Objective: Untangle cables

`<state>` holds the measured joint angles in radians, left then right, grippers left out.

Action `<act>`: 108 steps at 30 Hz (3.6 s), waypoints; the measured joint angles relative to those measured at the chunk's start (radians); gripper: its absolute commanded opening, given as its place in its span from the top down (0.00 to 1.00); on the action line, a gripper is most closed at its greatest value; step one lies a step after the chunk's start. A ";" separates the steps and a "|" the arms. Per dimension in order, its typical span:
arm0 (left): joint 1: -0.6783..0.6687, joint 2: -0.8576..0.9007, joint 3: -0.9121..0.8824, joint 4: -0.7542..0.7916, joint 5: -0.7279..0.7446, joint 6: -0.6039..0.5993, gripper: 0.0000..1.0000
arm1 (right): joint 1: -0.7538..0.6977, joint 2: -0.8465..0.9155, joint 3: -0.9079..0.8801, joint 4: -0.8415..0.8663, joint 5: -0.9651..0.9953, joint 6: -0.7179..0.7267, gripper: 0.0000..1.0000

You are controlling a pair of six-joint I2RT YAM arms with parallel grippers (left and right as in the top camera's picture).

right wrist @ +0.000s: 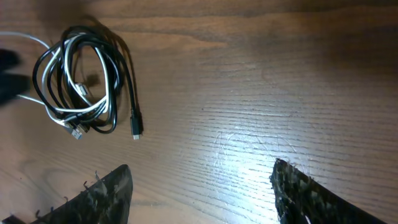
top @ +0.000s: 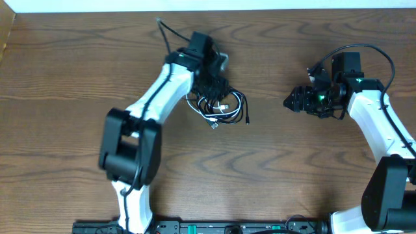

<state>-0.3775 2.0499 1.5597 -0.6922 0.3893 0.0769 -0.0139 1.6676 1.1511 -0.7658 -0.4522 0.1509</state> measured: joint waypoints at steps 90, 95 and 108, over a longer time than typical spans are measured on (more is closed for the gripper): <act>0.093 -0.579 0.029 0.356 0.235 -0.624 0.92 | 0.240 0.145 0.000 0.312 0.139 0.584 0.45; 0.169 -0.675 0.029 0.385 0.241 -0.639 0.93 | 0.163 0.145 0.000 0.220 0.183 0.514 0.42; 0.198 -0.689 0.029 0.303 0.241 -0.641 0.93 | 0.109 0.109 0.001 0.306 -0.043 0.270 0.36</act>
<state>-0.1795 1.3605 1.5890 -0.3897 0.6304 -0.5644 0.0952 1.7763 1.1519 -0.4599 -0.4957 0.4210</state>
